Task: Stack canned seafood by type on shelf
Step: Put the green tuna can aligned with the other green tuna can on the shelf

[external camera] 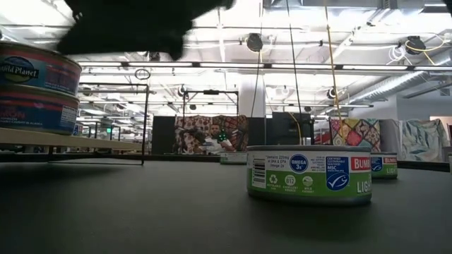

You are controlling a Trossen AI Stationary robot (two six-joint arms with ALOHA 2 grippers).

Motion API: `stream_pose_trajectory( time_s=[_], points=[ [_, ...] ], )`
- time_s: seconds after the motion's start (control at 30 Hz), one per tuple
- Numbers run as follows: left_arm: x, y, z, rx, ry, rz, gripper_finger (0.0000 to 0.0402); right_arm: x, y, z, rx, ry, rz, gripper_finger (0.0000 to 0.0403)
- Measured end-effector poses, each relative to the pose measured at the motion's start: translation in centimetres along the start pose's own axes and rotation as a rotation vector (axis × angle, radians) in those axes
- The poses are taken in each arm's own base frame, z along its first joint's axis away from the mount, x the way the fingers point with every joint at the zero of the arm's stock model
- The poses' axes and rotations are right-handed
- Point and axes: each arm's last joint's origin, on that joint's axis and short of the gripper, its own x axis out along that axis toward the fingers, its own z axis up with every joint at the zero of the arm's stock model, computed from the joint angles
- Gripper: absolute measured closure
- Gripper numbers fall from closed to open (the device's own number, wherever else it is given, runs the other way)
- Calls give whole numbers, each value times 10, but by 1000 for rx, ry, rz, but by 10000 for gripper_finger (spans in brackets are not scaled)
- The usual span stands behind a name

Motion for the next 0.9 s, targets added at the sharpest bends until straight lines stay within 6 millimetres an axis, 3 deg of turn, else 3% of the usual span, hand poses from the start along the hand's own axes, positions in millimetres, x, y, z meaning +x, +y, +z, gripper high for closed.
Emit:
stream_pose_trajectory(
  time_s=[0.1, 0.27, 0.43, 0.53, 0.67, 0.8, 0.9],
  points=[
    [16, 0, 3, 29, 39, 1, 345, -24, -9, -1, -32, 107, -31, 403],
    [46, -1, 12, 68, 97, -66, 345, -77, -27, -28, 18, 177, -54, 403],
    [78, -2, 28, 102, 127, -63, 345, -141, -33, -64, 155, 61, -85, 403],
    [100, -3, 38, 175, 122, -75, 345, -166, -27, -87, 236, -3, -11, 403],
    [136, 0, 41, 249, 93, -93, 345, -181, -14, -111, 280, -10, 97, 403],
    [167, 3, 40, 333, 64, -100, 345, -181, -2, -129, 314, 70, 123, 403],
    [183, 5, 39, 412, 39, -105, 345, -180, 9, -134, 296, 114, 245, 403]
  ],
)
